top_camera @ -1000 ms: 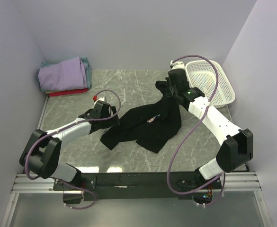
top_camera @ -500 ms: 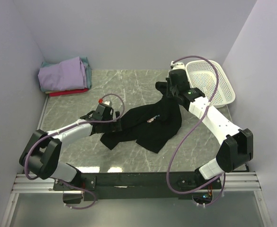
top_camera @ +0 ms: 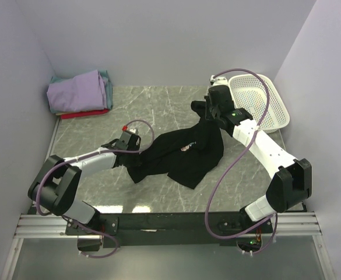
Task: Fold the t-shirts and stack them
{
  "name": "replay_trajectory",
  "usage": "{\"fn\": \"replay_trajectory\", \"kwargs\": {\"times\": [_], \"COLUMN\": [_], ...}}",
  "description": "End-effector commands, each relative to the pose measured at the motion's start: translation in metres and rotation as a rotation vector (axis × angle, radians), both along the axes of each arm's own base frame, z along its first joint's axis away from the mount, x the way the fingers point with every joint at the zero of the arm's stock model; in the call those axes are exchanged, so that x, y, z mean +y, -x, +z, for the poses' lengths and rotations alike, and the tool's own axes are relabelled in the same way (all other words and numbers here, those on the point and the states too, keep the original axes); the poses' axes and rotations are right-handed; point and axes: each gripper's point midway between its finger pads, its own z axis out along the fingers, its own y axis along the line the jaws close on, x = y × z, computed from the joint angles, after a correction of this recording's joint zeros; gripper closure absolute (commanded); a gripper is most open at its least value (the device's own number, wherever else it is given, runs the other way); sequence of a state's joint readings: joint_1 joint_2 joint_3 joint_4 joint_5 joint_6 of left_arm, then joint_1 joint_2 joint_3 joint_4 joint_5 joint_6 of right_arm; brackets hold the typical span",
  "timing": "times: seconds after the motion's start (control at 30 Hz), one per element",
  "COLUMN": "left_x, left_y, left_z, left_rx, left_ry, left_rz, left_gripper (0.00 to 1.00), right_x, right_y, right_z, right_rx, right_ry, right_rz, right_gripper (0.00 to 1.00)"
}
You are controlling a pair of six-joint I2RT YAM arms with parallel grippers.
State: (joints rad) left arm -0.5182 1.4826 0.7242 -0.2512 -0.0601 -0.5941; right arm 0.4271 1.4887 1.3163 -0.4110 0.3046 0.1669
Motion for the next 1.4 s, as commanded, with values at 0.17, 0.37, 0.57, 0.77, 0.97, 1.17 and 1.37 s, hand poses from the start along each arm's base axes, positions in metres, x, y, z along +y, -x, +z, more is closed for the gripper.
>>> {"fn": "replay_trajectory", "kwargs": {"times": [0.17, 0.37, 0.57, 0.77, 0.97, 1.17, 1.37], "left_x": [0.005, 0.031, 0.056, 0.1, 0.125, 0.138, 0.136], "left_y": [-0.024, -0.062, -0.062, -0.024, 0.022, 0.072, 0.082], "left_z": [0.027, 0.163, 0.292, 0.361, 0.411, 0.438, 0.429], "left_rx": [-0.076, -0.344, -0.573, -0.707, -0.78, -0.814, -0.738], "left_ry": [-0.05, -0.094, -0.039, -0.053, 0.003, 0.086, 0.055], "left_rz": [0.065, 0.199, 0.282, 0.39, 0.406, 0.357, 0.307], "left_gripper": [0.99, 0.99, 0.99, 0.99, 0.96, 0.88, 0.68], "right_x": [-0.009, -0.032, -0.04, -0.065, -0.091, -0.096, -0.088], "right_y": [0.005, 0.031, 0.078, 0.131, 0.182, 0.228, 0.234], "right_z": [0.028, 0.088, 0.142, 0.181, 0.216, 0.234, 0.234], "right_rx": [-0.081, -0.229, -0.329, -0.445, -0.551, -0.578, -0.555], "right_ry": [-0.041, -0.065, -0.129, -0.184, -0.242, -0.29, -0.298], "right_rz": [-0.023, -0.065, -0.001, -0.016, -0.041, 0.037, 0.09], "right_gripper": [1.0, 1.0, 1.0, 0.98, 0.98, 0.96, 0.92]}}
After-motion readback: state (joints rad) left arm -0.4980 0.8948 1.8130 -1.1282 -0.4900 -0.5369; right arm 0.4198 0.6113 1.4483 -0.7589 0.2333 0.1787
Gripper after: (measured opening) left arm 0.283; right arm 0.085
